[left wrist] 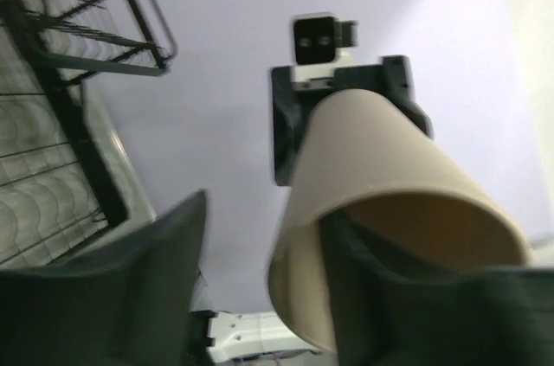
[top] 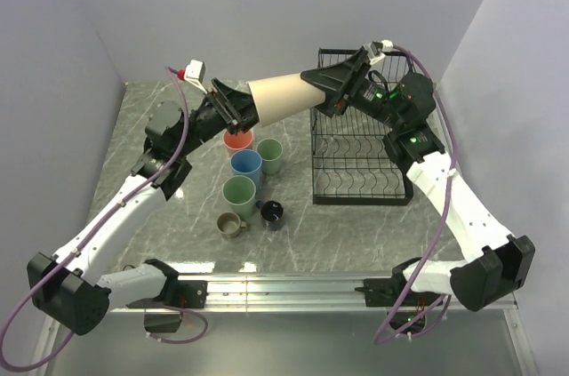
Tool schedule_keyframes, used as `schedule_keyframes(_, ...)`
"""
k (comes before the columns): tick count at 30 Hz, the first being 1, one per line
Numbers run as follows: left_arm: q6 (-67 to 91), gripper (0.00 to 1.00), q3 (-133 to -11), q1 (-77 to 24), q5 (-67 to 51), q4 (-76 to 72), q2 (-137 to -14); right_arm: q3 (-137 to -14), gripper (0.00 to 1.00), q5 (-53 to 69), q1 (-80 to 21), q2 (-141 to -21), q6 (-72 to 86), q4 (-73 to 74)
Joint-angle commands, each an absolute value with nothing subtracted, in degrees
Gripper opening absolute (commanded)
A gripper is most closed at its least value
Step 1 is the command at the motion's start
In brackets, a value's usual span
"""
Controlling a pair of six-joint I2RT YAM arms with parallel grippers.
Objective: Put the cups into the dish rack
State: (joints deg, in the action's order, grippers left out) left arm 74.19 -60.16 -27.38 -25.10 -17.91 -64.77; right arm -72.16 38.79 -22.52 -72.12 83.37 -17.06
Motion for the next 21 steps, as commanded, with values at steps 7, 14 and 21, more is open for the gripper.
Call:
schedule_keyframes(7,58.9,0.98,-68.4,-22.1,-14.3,13.1,-58.5,-86.5,0.0,44.3,-9.5,-77.3,77.8,-7.2)
schedule_keyframes(14,53.1,0.95,-66.5,-18.4,-9.2,28.3,-51.5,-122.2,0.0,29.1,-3.6,-94.2,48.1,34.8)
schedule_keyframes(21,51.8,0.93,-63.3,-18.3,-3.0,38.5,-43.3,-141.8,0.0,0.6,-4.9,-106.3,32.9,52.4)
